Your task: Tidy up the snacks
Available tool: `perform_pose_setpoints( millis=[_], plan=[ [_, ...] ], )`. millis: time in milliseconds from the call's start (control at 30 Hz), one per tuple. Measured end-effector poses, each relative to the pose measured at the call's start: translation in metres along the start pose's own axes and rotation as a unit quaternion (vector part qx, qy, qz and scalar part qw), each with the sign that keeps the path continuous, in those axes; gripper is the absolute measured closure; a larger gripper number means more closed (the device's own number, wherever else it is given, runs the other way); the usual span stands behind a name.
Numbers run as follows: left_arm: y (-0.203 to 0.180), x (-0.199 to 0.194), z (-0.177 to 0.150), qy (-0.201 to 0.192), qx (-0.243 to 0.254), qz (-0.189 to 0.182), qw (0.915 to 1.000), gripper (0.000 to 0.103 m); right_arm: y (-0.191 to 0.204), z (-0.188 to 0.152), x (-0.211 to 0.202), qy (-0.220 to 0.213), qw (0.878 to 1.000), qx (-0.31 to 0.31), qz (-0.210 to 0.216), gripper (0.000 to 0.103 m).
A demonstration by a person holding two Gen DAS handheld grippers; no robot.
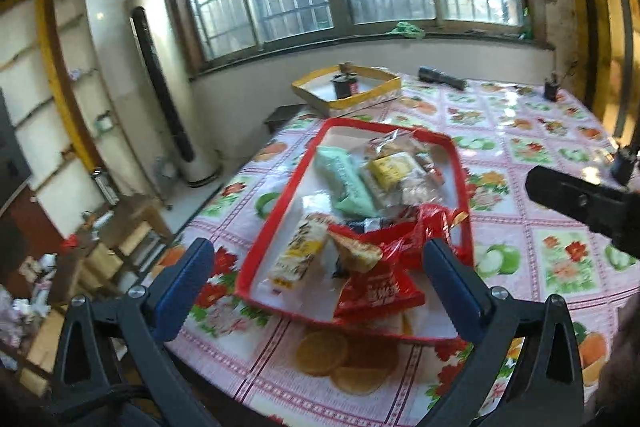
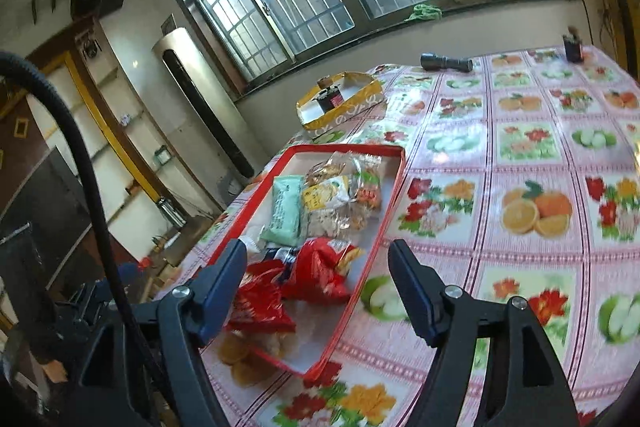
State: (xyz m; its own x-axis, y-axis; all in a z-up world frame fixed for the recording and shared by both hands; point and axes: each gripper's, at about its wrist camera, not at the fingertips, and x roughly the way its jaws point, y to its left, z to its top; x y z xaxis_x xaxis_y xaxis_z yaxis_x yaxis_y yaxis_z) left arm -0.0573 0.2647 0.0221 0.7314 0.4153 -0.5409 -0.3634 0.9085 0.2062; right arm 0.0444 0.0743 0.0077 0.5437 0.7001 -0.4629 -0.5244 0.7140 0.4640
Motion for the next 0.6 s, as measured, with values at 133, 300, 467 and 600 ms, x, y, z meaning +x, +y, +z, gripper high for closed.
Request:
perform_pose_setpoints(
  millis=[133,300,467,600],
  plan=[
    [-0.004,-0.008,-0.006,0.013,-0.005,-0.014,0.9998,0.000,0.004,-0.004,-0.006,0.001,1.000,0.001,-0.007,0.030],
    [0.001,-0.014,-0.006,0.024,-0.015,-0.039,0.9988,0.000,0.014,-0.009,-0.012,0.008,0.999,-0.026,-0.046,0.028],
    [0.008,-0.017,-0.007,0.023,-0.032,-0.055,0.9977,0.000,0.021,-0.015,-0.016,0.011,0.998,-0.032,-0.059,0.022],
    [0.009,-0.016,-0.007,0.026,-0.032,-0.047,0.9981,0.000,0.024,-0.018,-0.014,0.019,0.997,-0.036,-0.060,0.021]
  ],
)
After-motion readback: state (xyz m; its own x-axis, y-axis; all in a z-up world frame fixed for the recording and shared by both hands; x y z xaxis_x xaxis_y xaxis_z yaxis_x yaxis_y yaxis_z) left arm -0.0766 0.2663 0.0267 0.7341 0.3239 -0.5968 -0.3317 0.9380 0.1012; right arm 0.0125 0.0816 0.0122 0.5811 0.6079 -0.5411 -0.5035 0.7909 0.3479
